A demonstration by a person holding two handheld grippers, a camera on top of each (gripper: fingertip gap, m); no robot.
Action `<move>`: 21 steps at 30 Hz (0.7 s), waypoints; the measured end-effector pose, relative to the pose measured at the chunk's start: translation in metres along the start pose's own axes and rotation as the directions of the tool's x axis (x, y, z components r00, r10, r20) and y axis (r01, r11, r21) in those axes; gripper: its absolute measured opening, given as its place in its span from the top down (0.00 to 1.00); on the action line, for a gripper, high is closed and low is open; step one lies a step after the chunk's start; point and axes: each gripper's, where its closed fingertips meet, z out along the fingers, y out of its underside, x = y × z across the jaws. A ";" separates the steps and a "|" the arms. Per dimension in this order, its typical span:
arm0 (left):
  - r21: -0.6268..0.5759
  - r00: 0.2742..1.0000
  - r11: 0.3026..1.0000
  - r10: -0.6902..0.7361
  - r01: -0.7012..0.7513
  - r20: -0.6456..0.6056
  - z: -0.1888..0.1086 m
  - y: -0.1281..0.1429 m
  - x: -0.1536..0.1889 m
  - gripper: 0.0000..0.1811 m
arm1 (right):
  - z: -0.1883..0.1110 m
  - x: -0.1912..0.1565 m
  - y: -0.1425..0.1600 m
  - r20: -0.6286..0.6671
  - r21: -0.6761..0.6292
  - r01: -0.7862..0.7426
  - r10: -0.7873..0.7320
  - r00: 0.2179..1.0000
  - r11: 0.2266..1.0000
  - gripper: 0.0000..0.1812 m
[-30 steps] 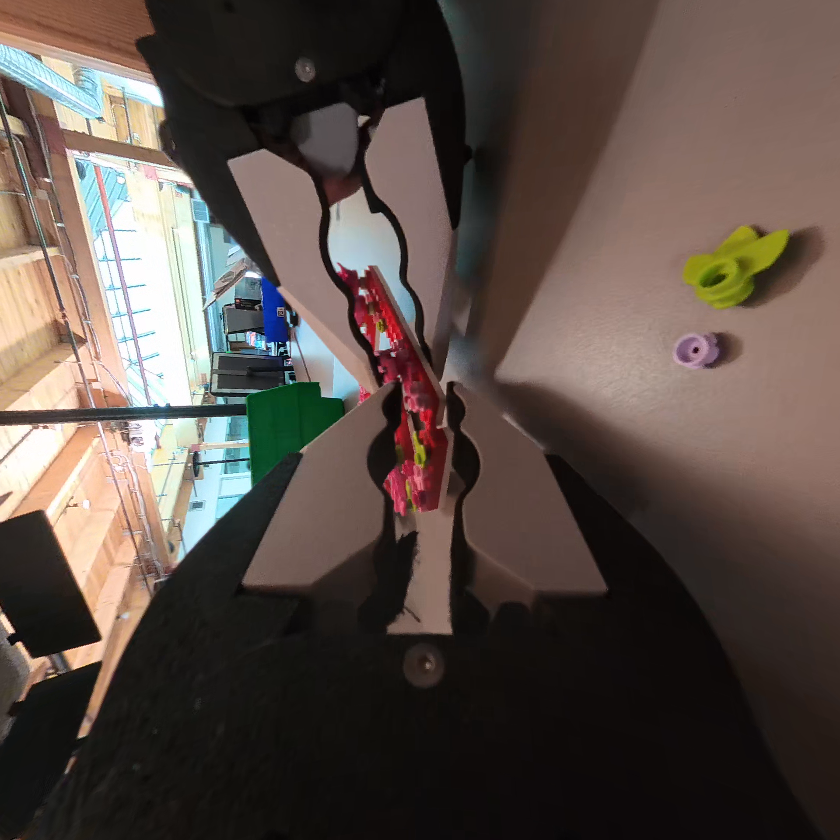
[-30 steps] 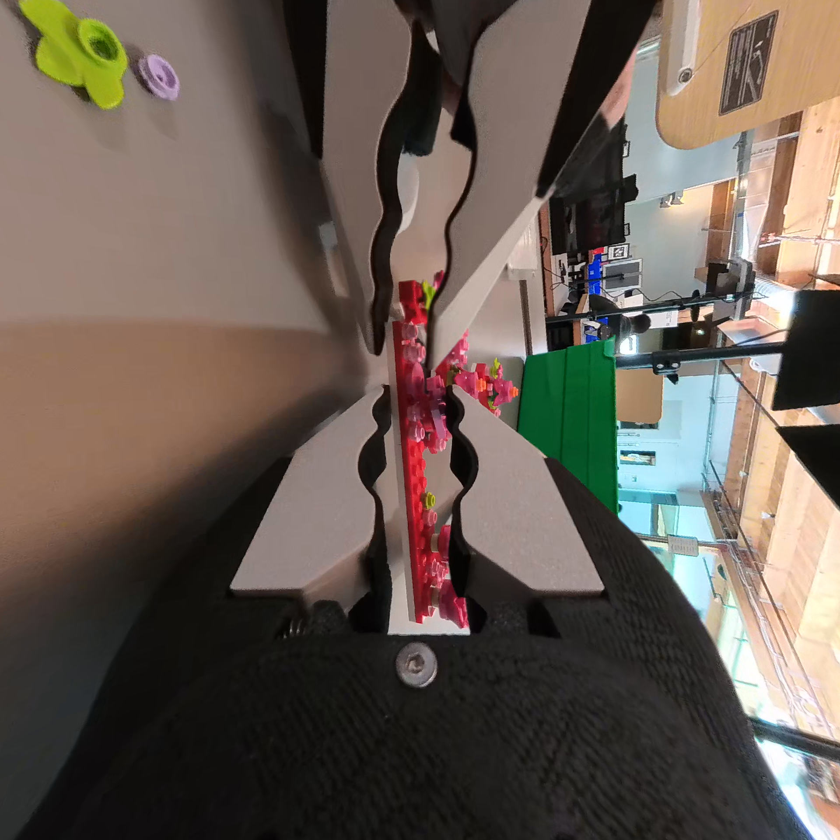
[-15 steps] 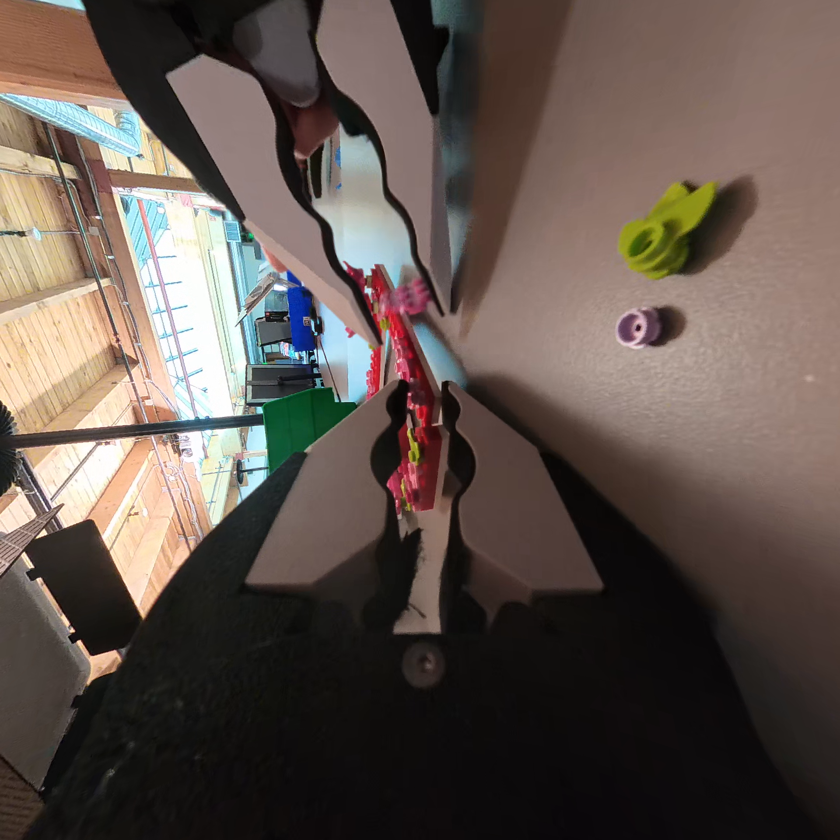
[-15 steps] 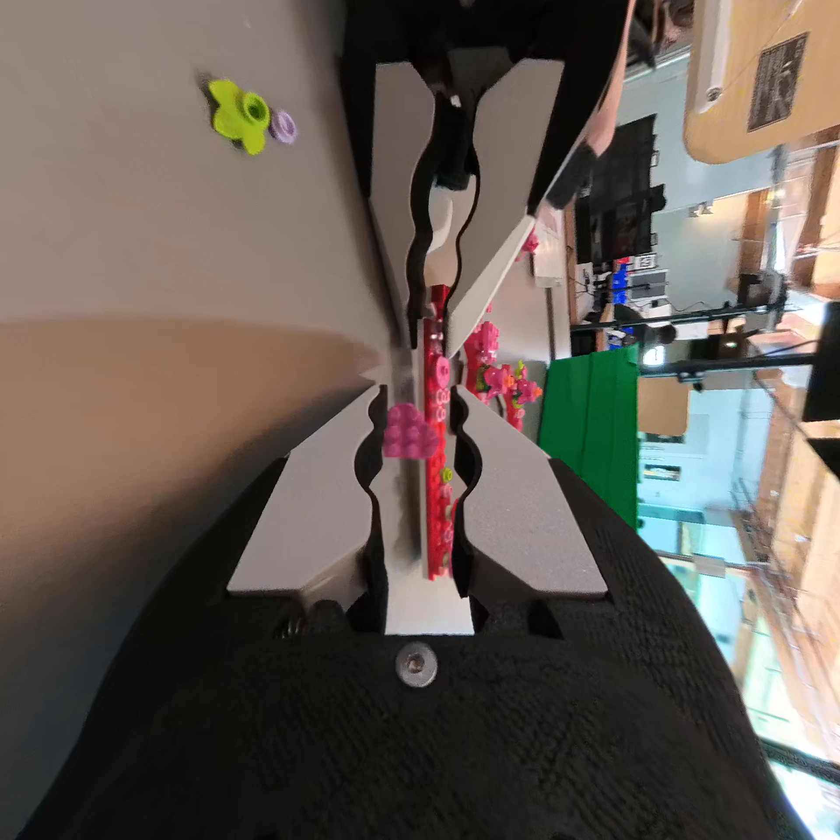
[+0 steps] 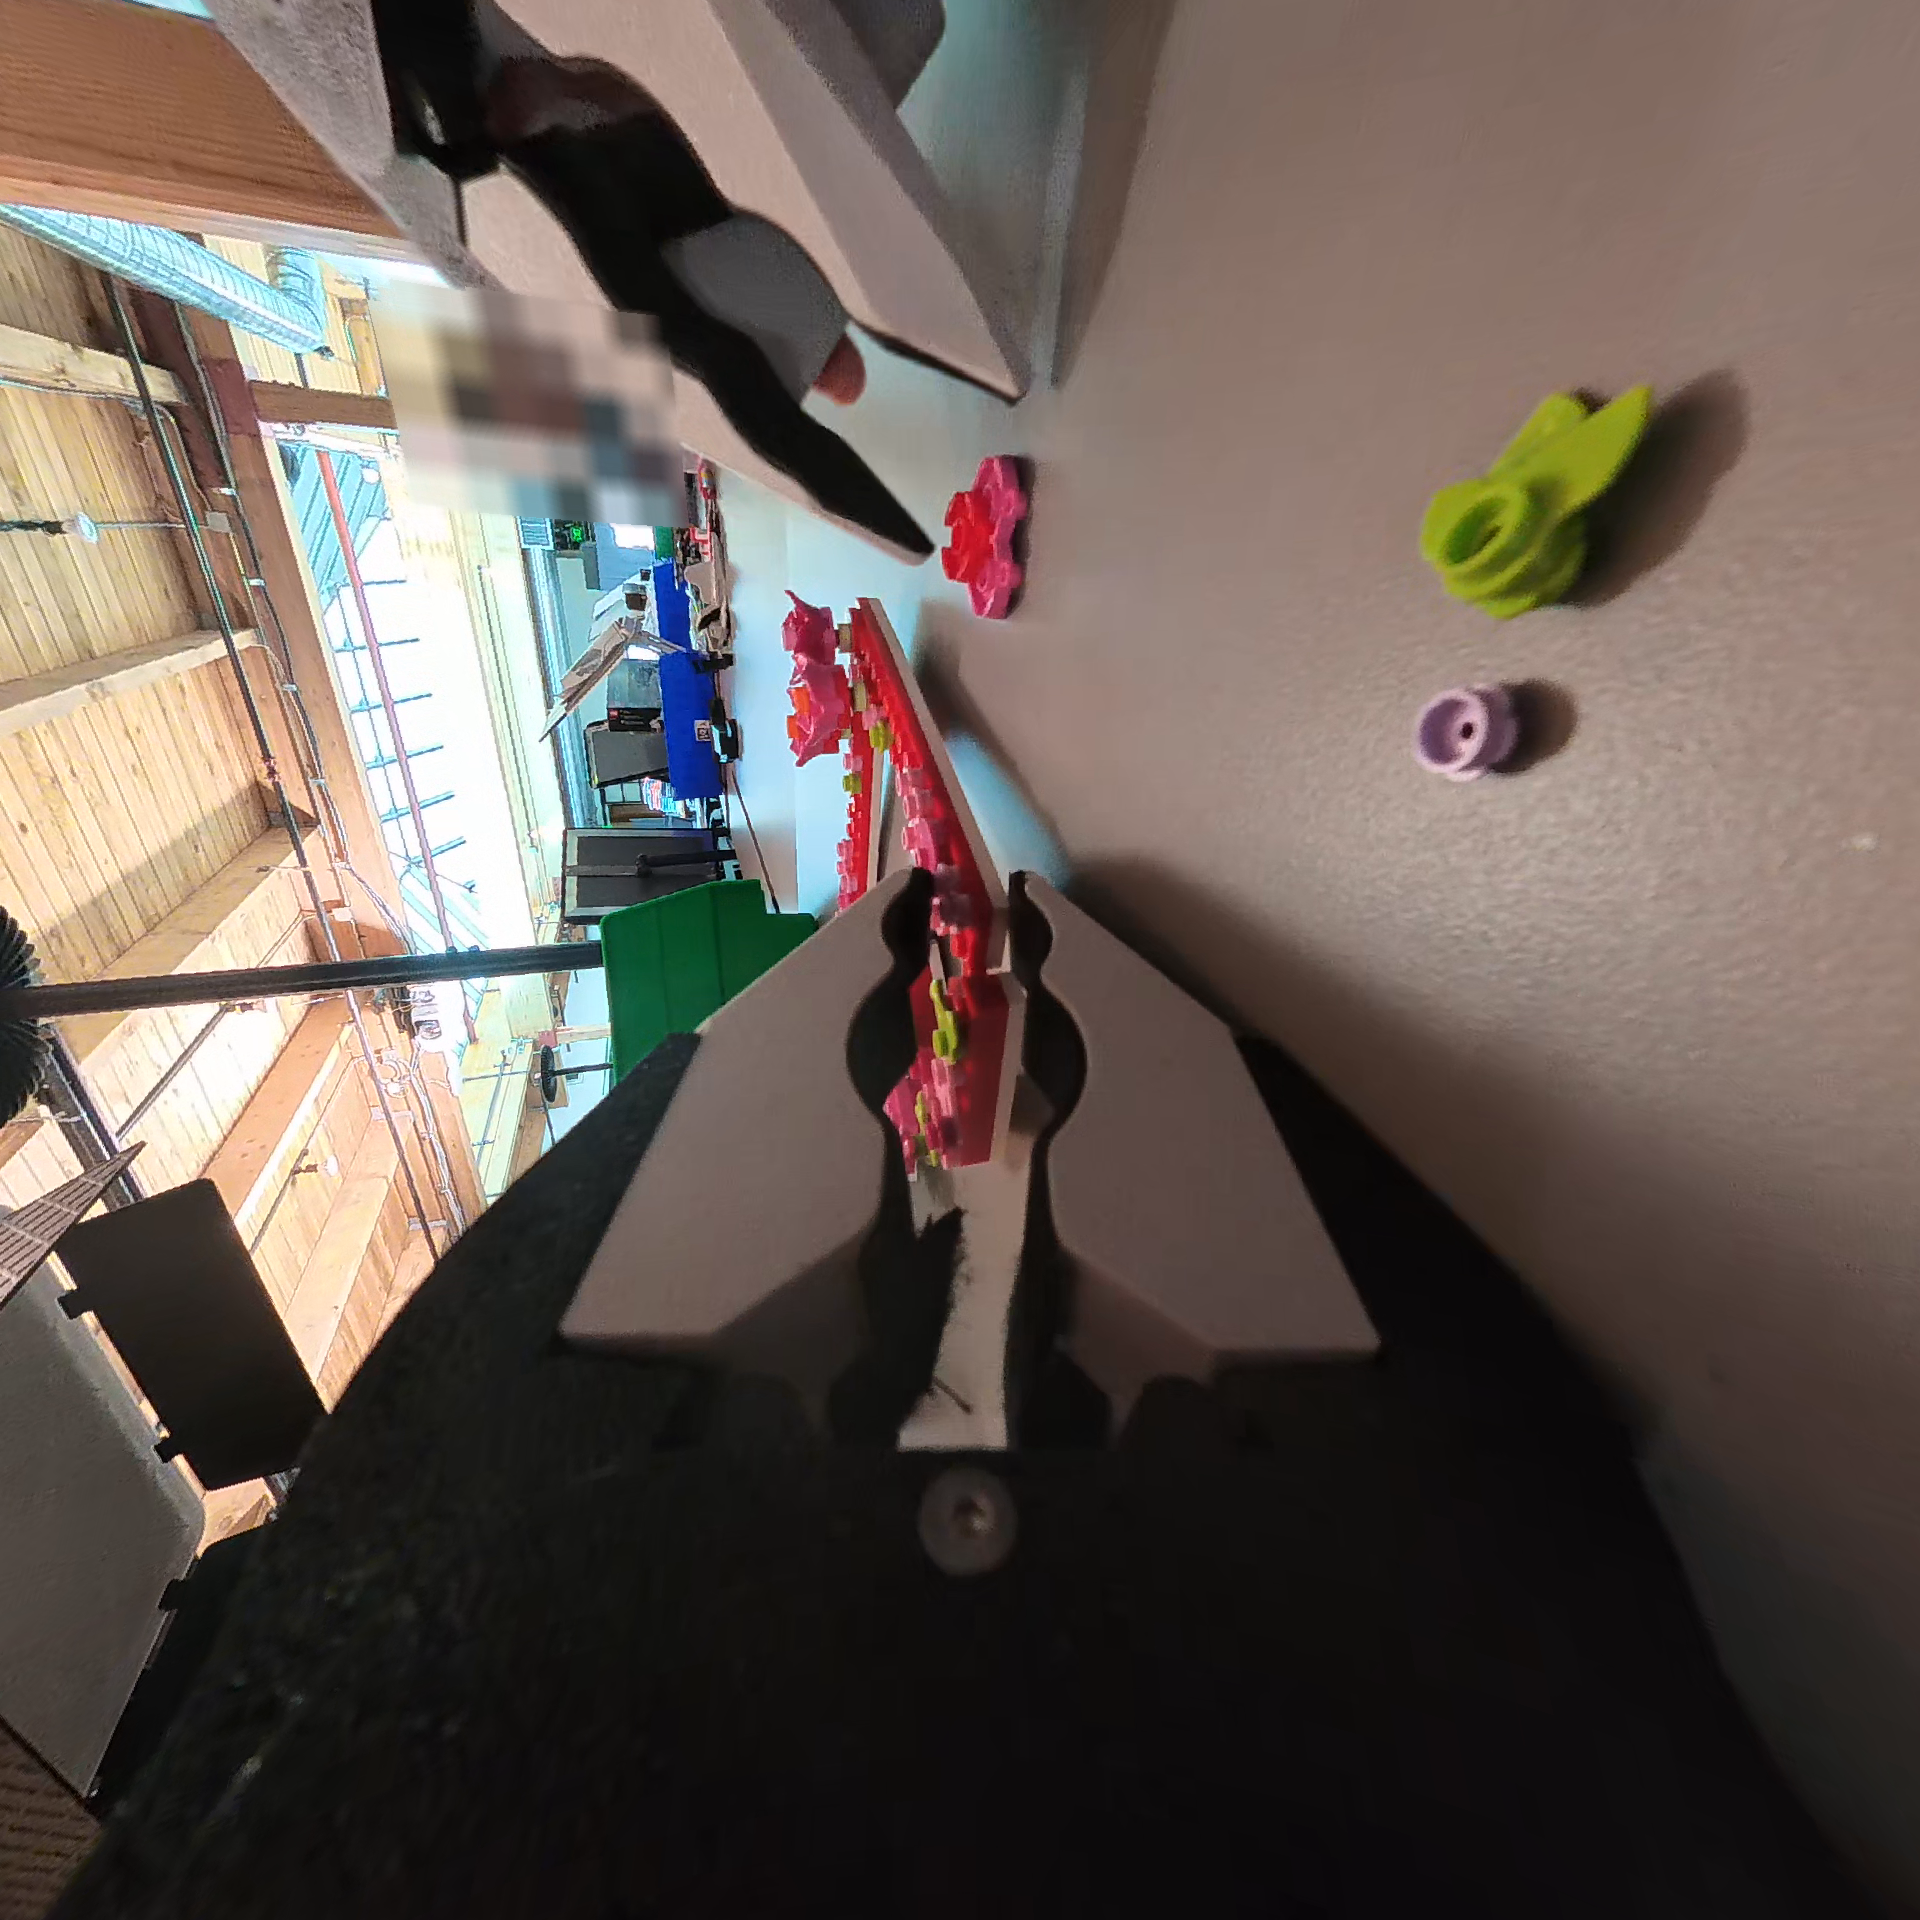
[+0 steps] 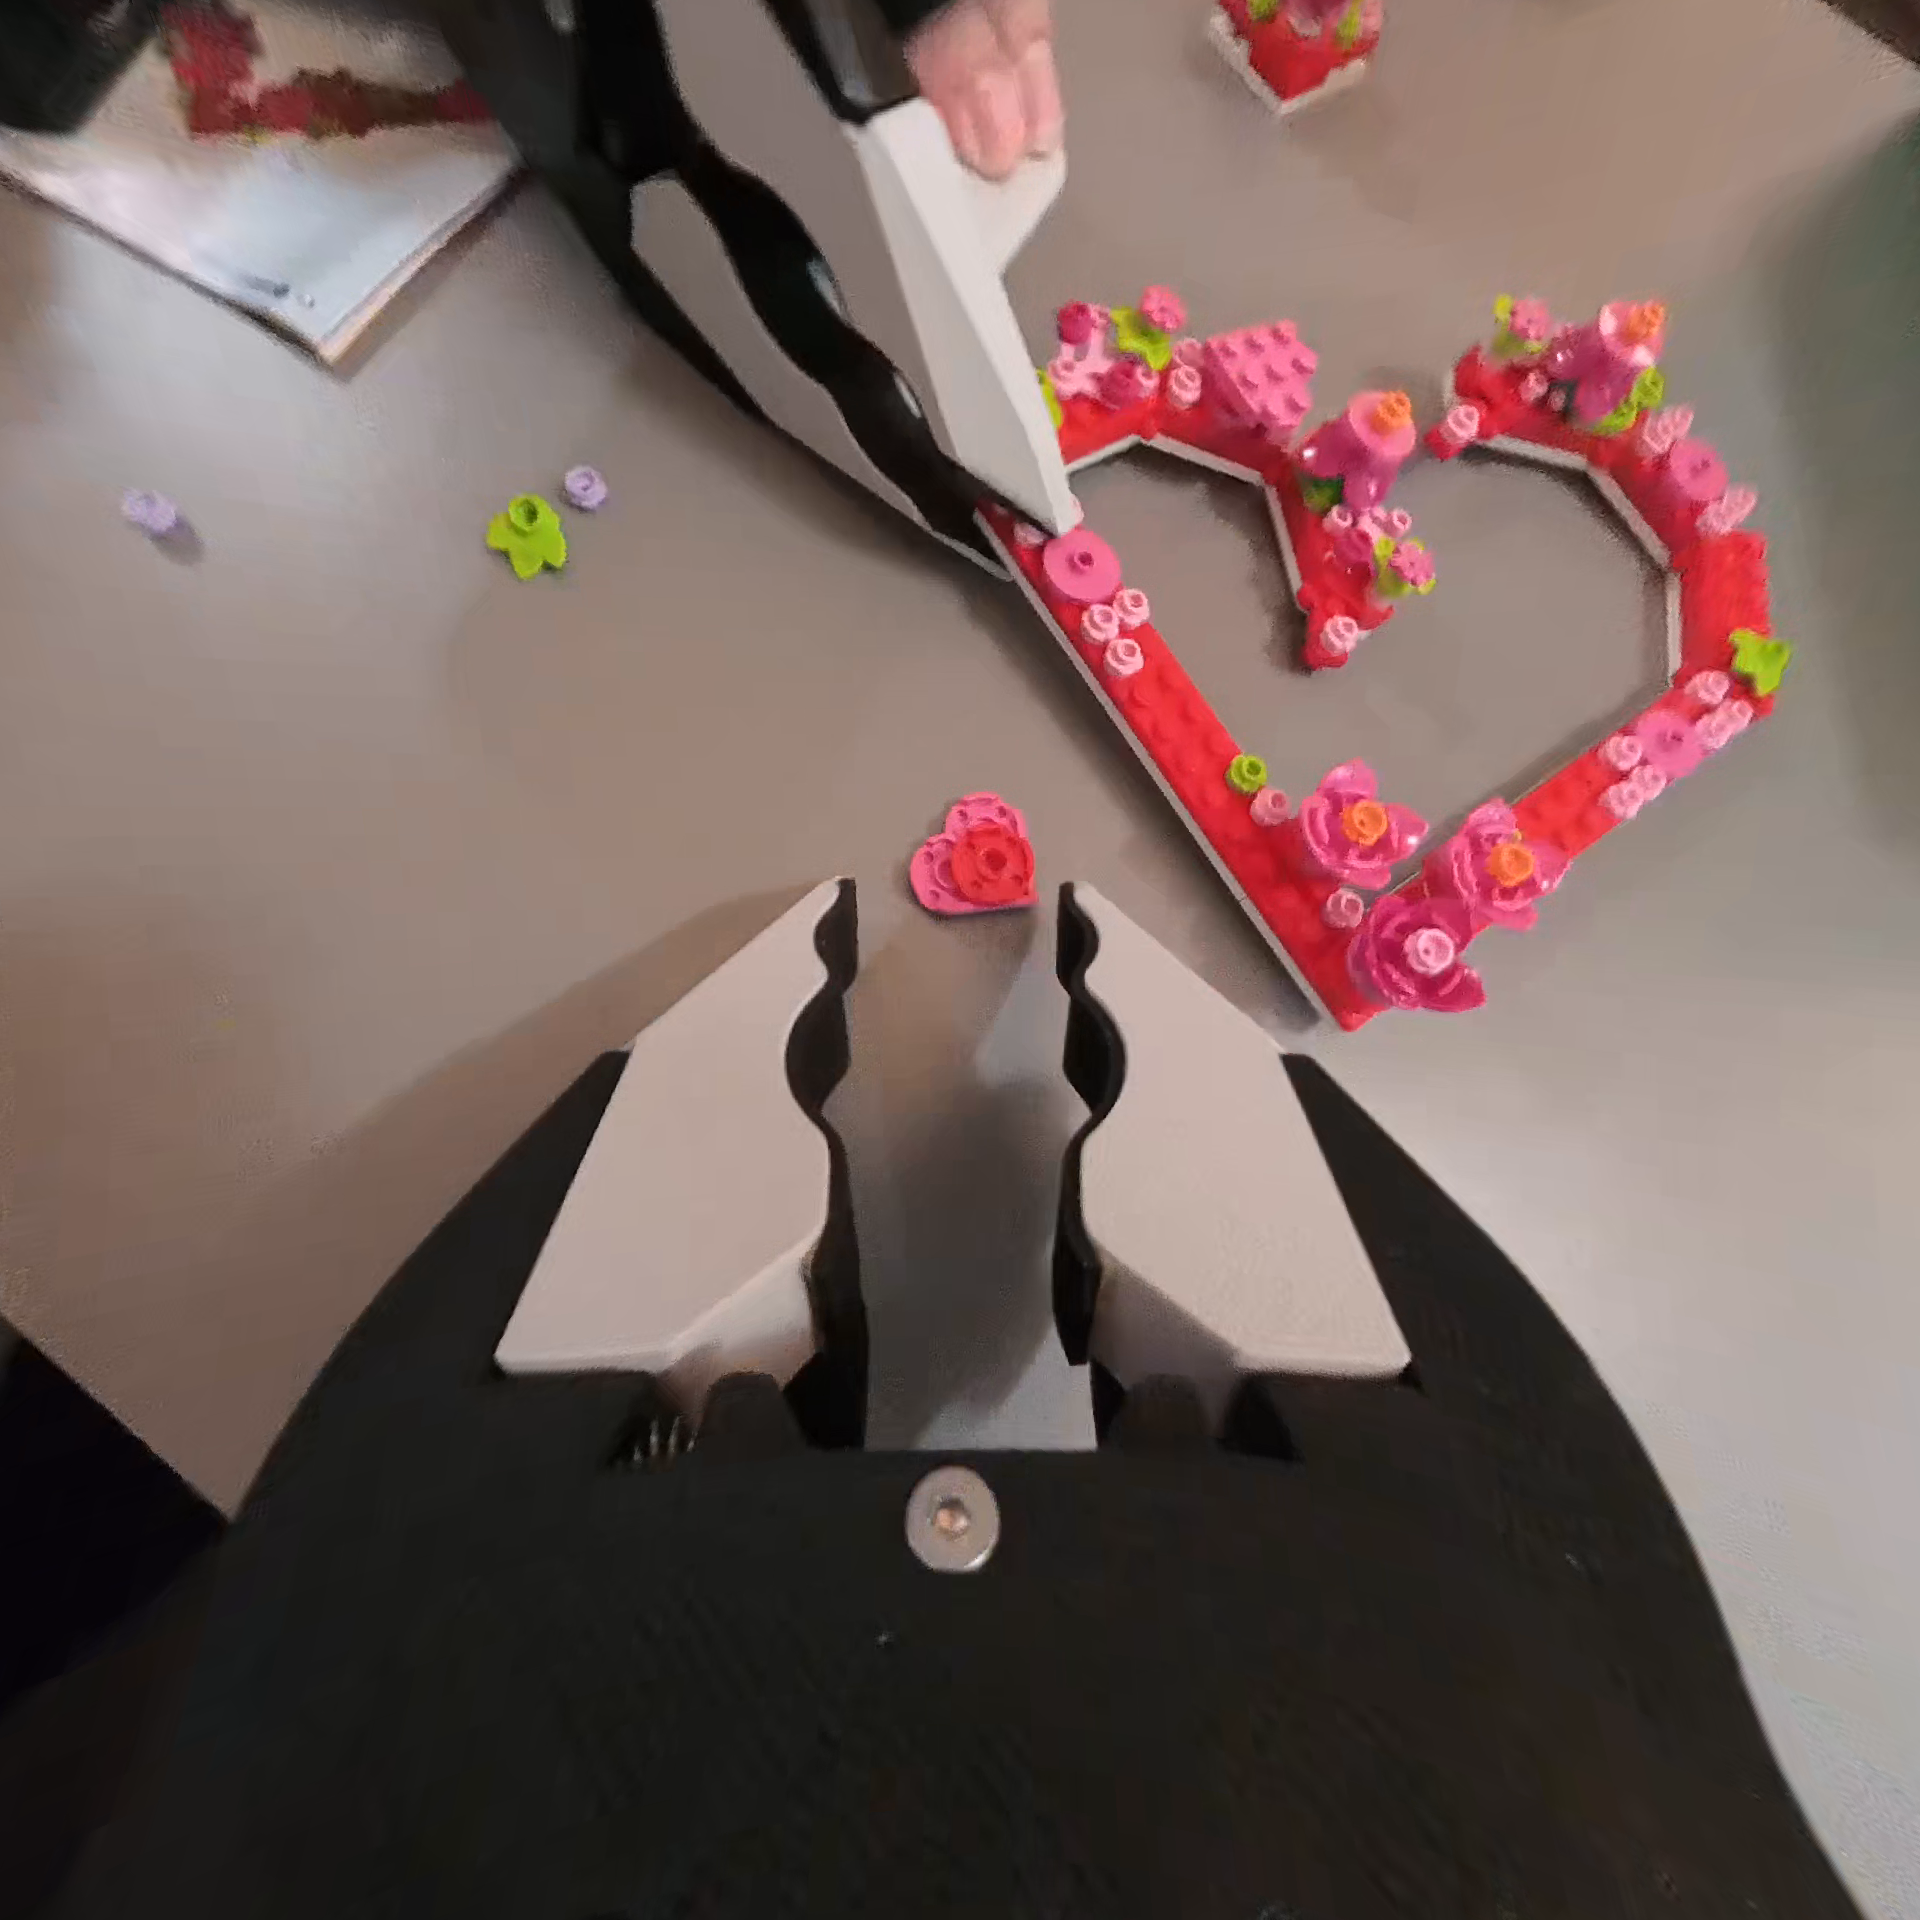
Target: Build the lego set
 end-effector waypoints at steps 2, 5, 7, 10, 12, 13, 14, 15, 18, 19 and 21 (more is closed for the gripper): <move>0.000 1.000 1.000 0.000 0.000 0.000 0.000 0.000 0.000 0.93 | 0.003 0.002 0.001 0.001 0.012 -0.065 0.065 0.998 0.998 0.80; 0.001 1.000 1.000 -0.003 0.003 0.000 0.000 0.000 0.000 0.93 | 0.008 0.002 -0.001 0.007 0.007 -0.112 0.112 0.994 0.994 0.84; 0.001 1.000 1.000 -0.009 0.009 0.001 0.000 0.000 0.000 0.93 | 0.010 0.002 -0.003 0.000 -0.009 -0.086 0.086 0.996 0.996 0.86; 0.003 1.000 1.000 -0.016 0.016 0.001 0.000 0.000 0.000 0.93 | 0.009 0.006 -0.006 -0.093 -0.078 0.151 -0.158 0.983 0.985 0.87; 0.005 1.000 1.000 -0.019 0.019 0.002 0.000 0.000 0.000 0.93 | 0.007 0.008 -0.010 -0.154 -0.194 0.457 -0.487 0.860 0.868 0.87; 0.005 1.000 1.000 -0.019 0.019 0.002 0.000 0.000 0.000 0.93 | 0.005 0.011 -0.011 -0.164 -0.286 0.620 -0.675 0.720 0.731 0.87; 0.005 1.000 1.000 -0.018 0.018 0.002 0.000 0.000 0.000 0.93 | 0.004 0.013 -0.012 -0.137 -0.386 0.750 -0.838 0.529 0.537 0.87; 0.005 1.000 1.000 -0.018 0.018 0.002 0.000 0.000 0.000 0.93 | 0.005 0.013 -0.013 -0.069 -0.457 0.833 -0.946 0.316 0.311 0.87; 0.006 1.000 1.000 -0.020 0.020 0.001 0.000 0.000 0.000 0.94 | 0.012 -0.003 -0.012 0.129 -0.452 0.864 -0.975 -0.183 -0.222 0.87; 0.006 1.000 1.000 -0.020 0.020 0.001 0.000 0.000 0.000 0.93 | 0.013 -0.008 -0.013 0.164 -0.425 0.841 -0.942 -0.293 -0.336 0.88; 0.006 1.000 1.000 -0.021 0.021 0.001 0.000 0.000 0.000 0.94 | 0.015 -0.017 -0.014 0.192 -0.359 0.810 -0.886 -0.422 -0.464 0.88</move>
